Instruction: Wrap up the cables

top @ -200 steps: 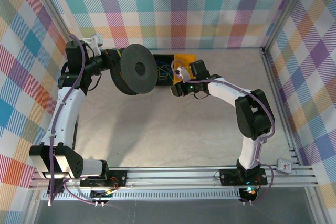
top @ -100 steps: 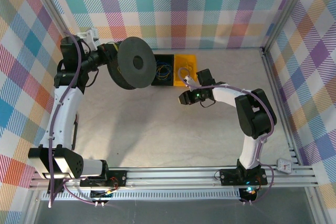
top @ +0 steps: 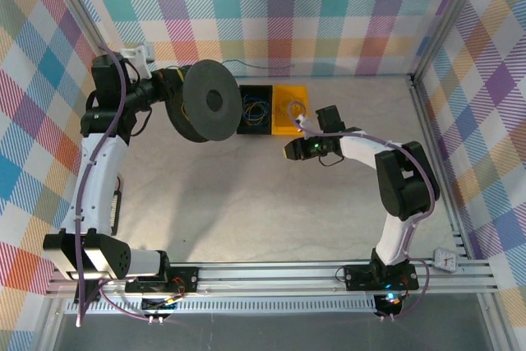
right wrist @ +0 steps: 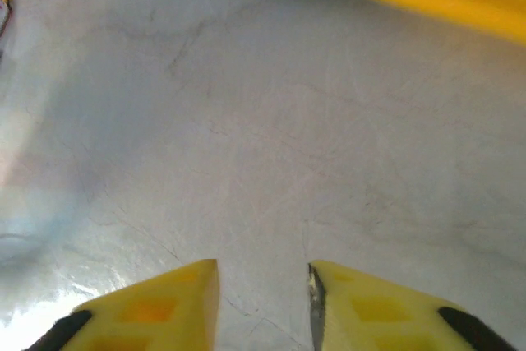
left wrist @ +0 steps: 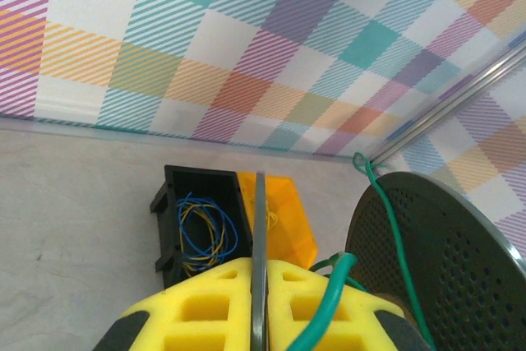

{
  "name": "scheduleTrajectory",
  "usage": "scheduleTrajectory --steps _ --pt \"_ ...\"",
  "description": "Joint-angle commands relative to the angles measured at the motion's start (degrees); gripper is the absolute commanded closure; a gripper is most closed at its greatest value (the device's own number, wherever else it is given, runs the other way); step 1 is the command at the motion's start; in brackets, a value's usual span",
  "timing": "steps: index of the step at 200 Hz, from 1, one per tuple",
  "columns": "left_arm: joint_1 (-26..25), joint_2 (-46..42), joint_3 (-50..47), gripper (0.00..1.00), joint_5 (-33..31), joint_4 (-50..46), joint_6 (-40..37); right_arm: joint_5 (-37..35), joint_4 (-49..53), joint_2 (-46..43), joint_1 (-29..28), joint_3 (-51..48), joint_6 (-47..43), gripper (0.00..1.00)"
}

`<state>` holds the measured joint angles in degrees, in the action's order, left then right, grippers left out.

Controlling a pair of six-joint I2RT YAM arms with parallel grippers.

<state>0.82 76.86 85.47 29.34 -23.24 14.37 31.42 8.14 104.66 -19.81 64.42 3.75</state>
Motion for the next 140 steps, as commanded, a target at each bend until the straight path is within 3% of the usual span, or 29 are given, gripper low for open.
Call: scheduleTrajectory --steps 1,41,96,140 --pt "-1.3 -2.0 2.0 1.0 -2.7 -3.7 -6.6 4.9 -2.1 -5.9 4.6 -0.1 4.9 0.45" --pt "-5.7 -3.5 -0.2 1.0 -5.6 -9.1 -14.3 13.3 -6.6 -7.5 13.4 1.5 17.1 0.14" --pt "-12.1 -6.8 -5.2 1.0 -6.1 -12.2 -23.1 18.2 -15.7 -3.0 15.6 0.9 28.3 0.07" --pt "-16.4 -9.3 -9.0 1.0 -6.5 -10.4 -26.0 19.0 -16.7 -1.3 15.4 -0.4 30.2 0.05"
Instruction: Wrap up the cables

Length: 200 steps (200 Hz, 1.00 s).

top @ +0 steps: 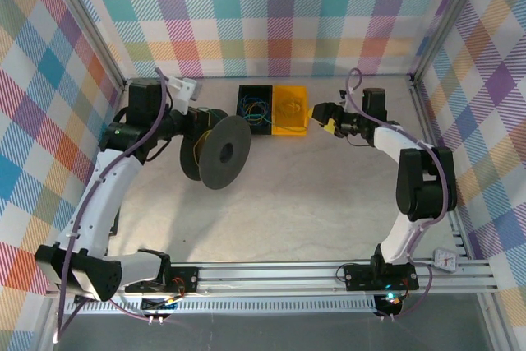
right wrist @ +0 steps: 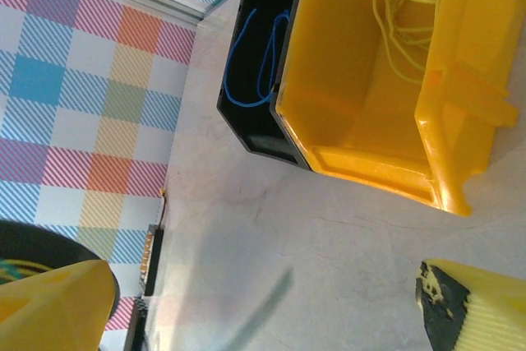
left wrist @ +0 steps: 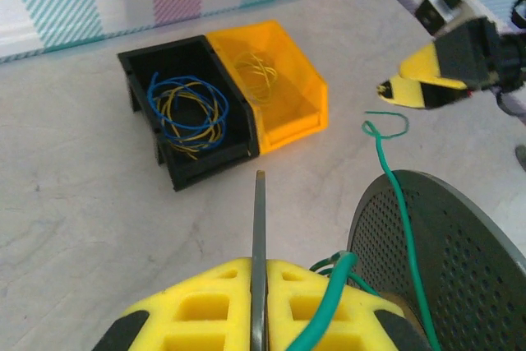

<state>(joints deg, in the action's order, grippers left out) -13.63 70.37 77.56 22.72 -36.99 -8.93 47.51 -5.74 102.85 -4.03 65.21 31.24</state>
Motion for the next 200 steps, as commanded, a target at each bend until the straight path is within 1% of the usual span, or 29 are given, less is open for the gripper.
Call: scheduleTrajectory --steps 1,34,75,124,147,170,200 --pt "-2.0 -2.8 -1.1 1.0 0.1 3.3 -2.8 3.0 -2.8 0.5 -0.4 -1.3 2.7 0.05" --pt "-3.5 -2.3 -1.1 1.0 -1.0 3.8 -3.5 4.4 -2.1 0.5 -1.1 -3.3 2.1 0.05" --pt "-4.3 -0.8 -0.2 1.0 -2.5 3.8 -3.8 5.3 -3.4 -0.5 -1.9 -7.7 3.0 0.04" --pt "-5.1 0.7 0.7 1.0 -3.7 3.9 -4.1 8.1 -9.8 -1.1 -3.4 -11.4 8.4 0.05" --pt "-5.4 1.0 1.0 1.0 -4.2 3.7 -4.3 8.8 -12.4 -0.8 -4.6 -12.0 11.0 0.09" --pt "-5.6 1.2 1.1 1.0 -4.6 3.9 -4.3 9.6 -16.9 0.1 -5.7 -12.5 14.7 0.15" --pt "-5.8 1.3 1.3 1.0 -4.7 3.9 -4.4 9.3 -17.9 0.9 -6.3 -12.1 15.9 0.24"
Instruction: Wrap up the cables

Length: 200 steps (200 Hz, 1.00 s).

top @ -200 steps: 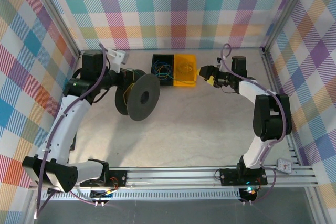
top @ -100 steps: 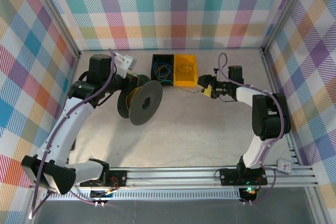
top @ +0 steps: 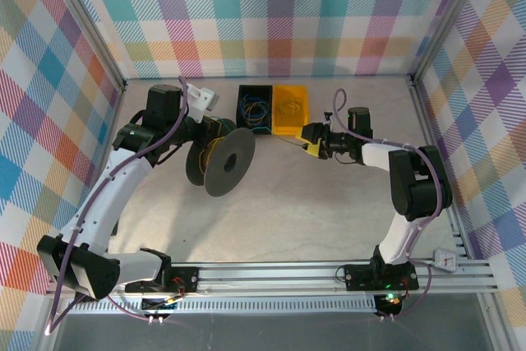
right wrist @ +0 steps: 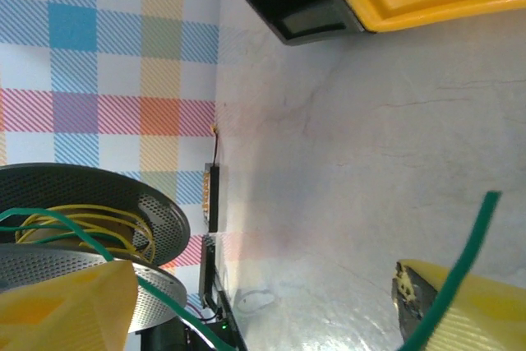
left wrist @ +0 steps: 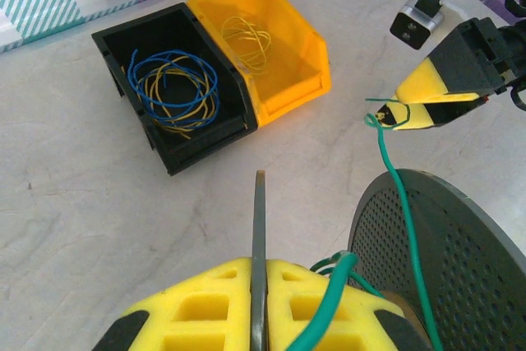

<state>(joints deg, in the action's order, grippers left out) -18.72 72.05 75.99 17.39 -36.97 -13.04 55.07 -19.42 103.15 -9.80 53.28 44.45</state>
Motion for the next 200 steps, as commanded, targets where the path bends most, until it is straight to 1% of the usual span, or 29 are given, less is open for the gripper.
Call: scheduleTrajectory --steps 1,16,33,58,70,78,91,105,123,135,145,155,183,200 --pt "-0.7 -0.4 2.9 1.0 0.6 3.8 -0.3 1.8 -4.3 0.6 -0.6 -0.2 2.7 0.25" --pt "-0.7 -0.4 3.2 1.0 0.6 3.8 -0.4 1.6 -4.3 0.7 -0.6 -0.1 2.8 0.28" --pt "-0.8 -0.4 3.2 1.0 0.7 3.8 -0.6 1.1 -4.2 0.9 -0.6 0.1 2.8 0.38" --pt "-1.0 -0.7 3.3 1.0 1.5 3.6 -0.7 -0.9 -4.1 1.4 -0.6 0.1 3.0 0.42" --pt "-1.1 -1.0 3.2 1.0 1.8 3.6 -0.8 -2.1 -6.0 1.9 -0.5 -0.2 4.1 0.43" --pt "-1.1 -1.2 3.0 1.0 1.9 3.4 -0.9 -3.0 -8.0 2.4 -0.5 -0.4 5.5 0.49" --pt "-1.1 -1.4 2.9 1.0 1.9 3.4 -1.0 -4.3 -10.3 3.4 -0.5 -0.4 7.3 0.53" --pt "-1.1 -1.6 2.8 1.0 2.0 3.5 -1.0 -5.7 -11.7 4.3 -0.5 -0.2 8.4 0.62" --pt "-1.1 -1.8 2.6 1.0 2.5 3.2 -1.1 -7.3 -12.5 4.9 -0.5 0.2 8.6 0.68" --pt "-1.1 -2.1 2.6 1.0 2.7 3.0 -1.2 -8.4 -12.2 5.1 -0.5 0.5 8.3 0.76" --pt "-1.1 -2.3 2.6 1.0 3.2 2.9 -1.4 -9.7 -11.9 5.1 -0.4 0.5 7.4 0.86" --pt "-1.1 -2.5 2.6 1.0 3.8 2.8 -1.2 -11.0 -11.5 5.2 -0.4 0.2 6.5 1.0" --pt "-1.0 -2.8 2.9 1.0 6.1 2.4 -0.8 -14.7 -10.2 4.7 -0.4 -1.3 3.3 1.0" --pt "0.0 -2.9 2.5 1.0 8.1 4.9 2.5 -17.7 -8.6 2.9 -0.5 -2.8 0.4 1.0"
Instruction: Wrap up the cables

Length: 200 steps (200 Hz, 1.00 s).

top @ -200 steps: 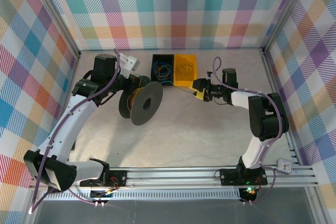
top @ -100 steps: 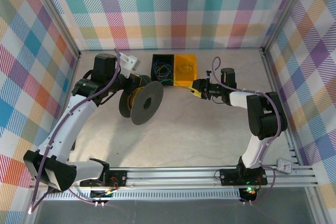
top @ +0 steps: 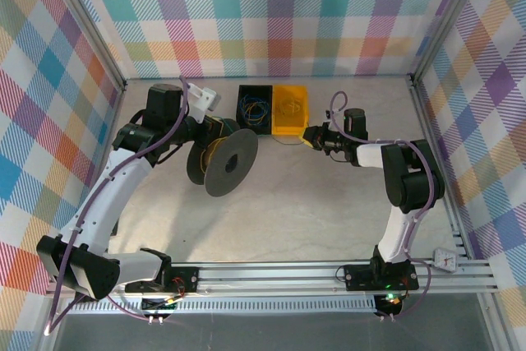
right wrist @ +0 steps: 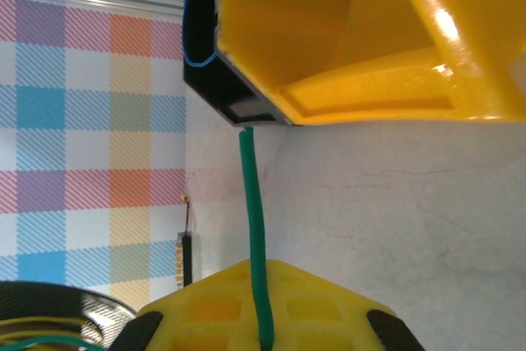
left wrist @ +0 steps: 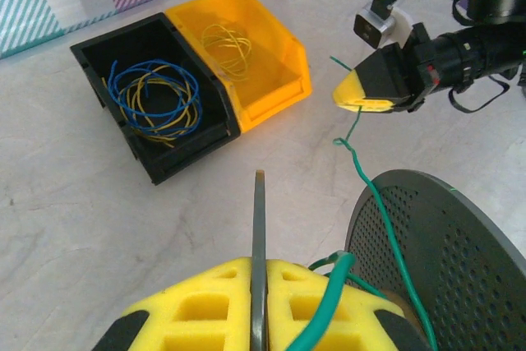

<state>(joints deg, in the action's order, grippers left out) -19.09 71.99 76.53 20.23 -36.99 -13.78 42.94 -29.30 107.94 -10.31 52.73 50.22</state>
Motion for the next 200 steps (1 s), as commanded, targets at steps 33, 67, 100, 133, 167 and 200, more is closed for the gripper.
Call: scheduleTrajectory --steps 33,67,100,133,167,200 --pt "4.3 -2.1 -0.8 1.0 13.5 20.3 21.0 -14.7 6.9 -8.7 -0.9 -6.2 -13.6 1.0" --pt "6.6 2.6 0.2 1.0 8.9 34.6 38.2 -26.4 11.3 -18.0 -6.1 -10.4 -22.2 1.0" --pt "9.7 8.4 0.7 1.0 8.0 45.5 53.3 -36.1 16.1 -23.9 -13.6 -10.9 -28.7 1.0" --pt "11.1 11.0 2.4 1.0 -2.1 42.8 57.7 -42.4 20.6 -27.2 -20.7 -9.1 -33.7 1.0" --pt "11.0 13.3 6.7 1.0 -16.3 32.8 52.0 -44.3 26.1 -31.2 -28.4 -5.7 -38.0 1.0" --pt "9.0 16.9 9.1 1.0 -24.4 28.9 46.7 -42.8 29.3 -31.5 -34.4 0.0 -40.0 1.0"
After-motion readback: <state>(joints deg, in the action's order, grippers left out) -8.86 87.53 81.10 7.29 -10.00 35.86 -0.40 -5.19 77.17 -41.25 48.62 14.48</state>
